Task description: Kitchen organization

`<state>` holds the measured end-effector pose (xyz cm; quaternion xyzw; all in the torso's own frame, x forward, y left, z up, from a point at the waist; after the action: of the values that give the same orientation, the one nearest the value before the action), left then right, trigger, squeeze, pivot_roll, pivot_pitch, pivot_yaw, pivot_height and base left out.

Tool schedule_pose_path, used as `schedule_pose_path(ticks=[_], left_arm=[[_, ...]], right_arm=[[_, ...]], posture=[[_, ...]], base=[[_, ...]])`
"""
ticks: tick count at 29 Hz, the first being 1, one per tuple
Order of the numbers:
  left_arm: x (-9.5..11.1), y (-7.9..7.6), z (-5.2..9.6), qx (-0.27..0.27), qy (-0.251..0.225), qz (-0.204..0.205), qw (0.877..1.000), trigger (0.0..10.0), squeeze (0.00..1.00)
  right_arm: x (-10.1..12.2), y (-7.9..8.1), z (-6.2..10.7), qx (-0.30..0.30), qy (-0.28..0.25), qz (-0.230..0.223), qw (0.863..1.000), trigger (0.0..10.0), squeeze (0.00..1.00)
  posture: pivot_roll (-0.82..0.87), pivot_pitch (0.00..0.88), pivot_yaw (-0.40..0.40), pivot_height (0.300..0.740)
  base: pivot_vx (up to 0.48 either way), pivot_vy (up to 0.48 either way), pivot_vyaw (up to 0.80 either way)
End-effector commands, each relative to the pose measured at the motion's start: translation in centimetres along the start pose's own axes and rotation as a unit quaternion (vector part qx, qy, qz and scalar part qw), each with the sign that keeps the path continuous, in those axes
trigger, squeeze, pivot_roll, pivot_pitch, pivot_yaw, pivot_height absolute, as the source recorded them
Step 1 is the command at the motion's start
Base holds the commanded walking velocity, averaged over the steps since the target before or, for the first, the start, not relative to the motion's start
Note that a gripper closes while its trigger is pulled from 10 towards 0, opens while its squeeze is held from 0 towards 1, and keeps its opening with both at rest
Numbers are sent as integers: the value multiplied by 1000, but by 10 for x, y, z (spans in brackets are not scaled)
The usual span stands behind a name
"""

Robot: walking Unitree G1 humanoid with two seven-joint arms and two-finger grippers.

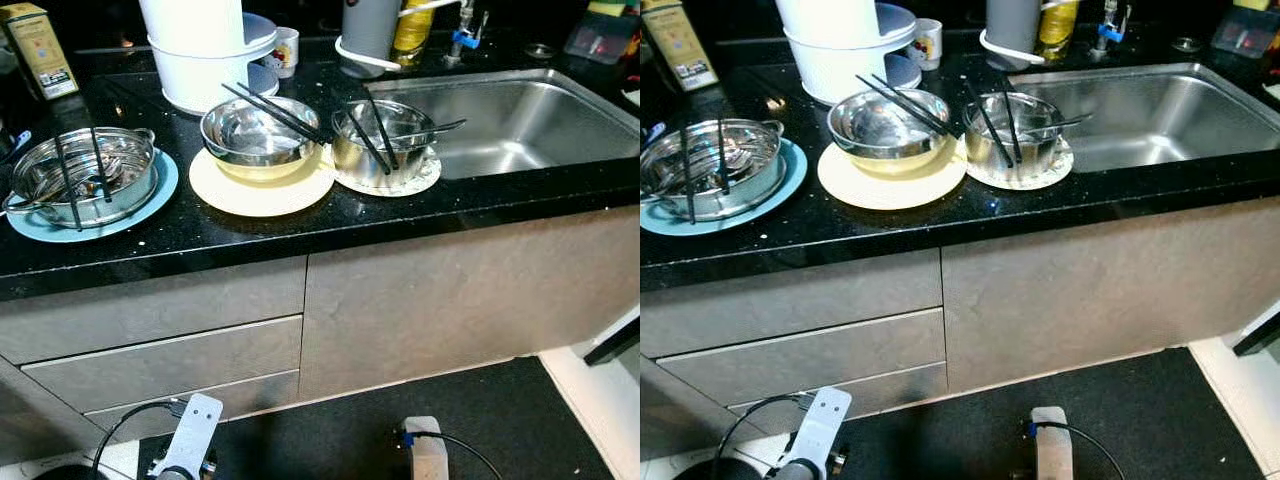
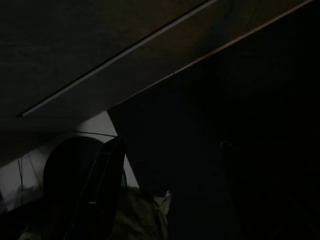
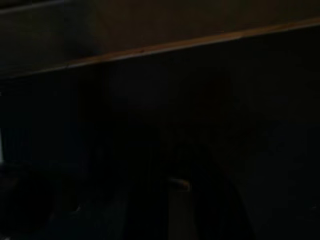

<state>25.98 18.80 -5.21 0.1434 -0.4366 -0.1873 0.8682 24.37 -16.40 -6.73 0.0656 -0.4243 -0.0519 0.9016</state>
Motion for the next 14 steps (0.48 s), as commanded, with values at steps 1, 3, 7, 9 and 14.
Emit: schedule_pose_path(ticks=[1,3,7,9,14], left_arm=[[-13,-12,5,-10,20,8,1000,10000,0],[-13,-14,5,-13,20,8,1000,10000,0],[-7,-26,5,-35,16,12,999,10000,0],[-6,-33,6,-52,14,3,999,10000,0],[-9,-30,6,-43,20,17,999,10000,0]], right_arm=[[-13,-9,5,-15,20,-4,1000,10000,0],[-13,-11,5,-17,20,-3,1000,10000,0],[-10,-18,7,-23,13,-2,1000,10000,0],[-11,-22,8,-32,9,-10,999,10000,0],[-20,-18,10,-27,21,-10,999,10000,0]], posture=[[-73,179,-20,740],[-73,179,-20,740],[-108,187,22,740],[-109,191,29,740],[-73,189,27,740]], base=[[0,0,0],[0,0,0],[0,0,0],[0,0,0],[0,0,0]])
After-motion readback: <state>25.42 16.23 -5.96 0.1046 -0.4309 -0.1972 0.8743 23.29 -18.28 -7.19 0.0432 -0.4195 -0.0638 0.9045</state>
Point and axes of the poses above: a point about 5 cm out from each wrist's last joint towards the gripper, its own z axis pointing back from the gripper into the wrist, its own x axis along the axis of the wrist's last joint, y = z × x, the point moved 2 cm from there along -z, pointing out of the wrist towards the gripper, and after that the axes turned 9 degrees about -z, right-handed, at the moved point
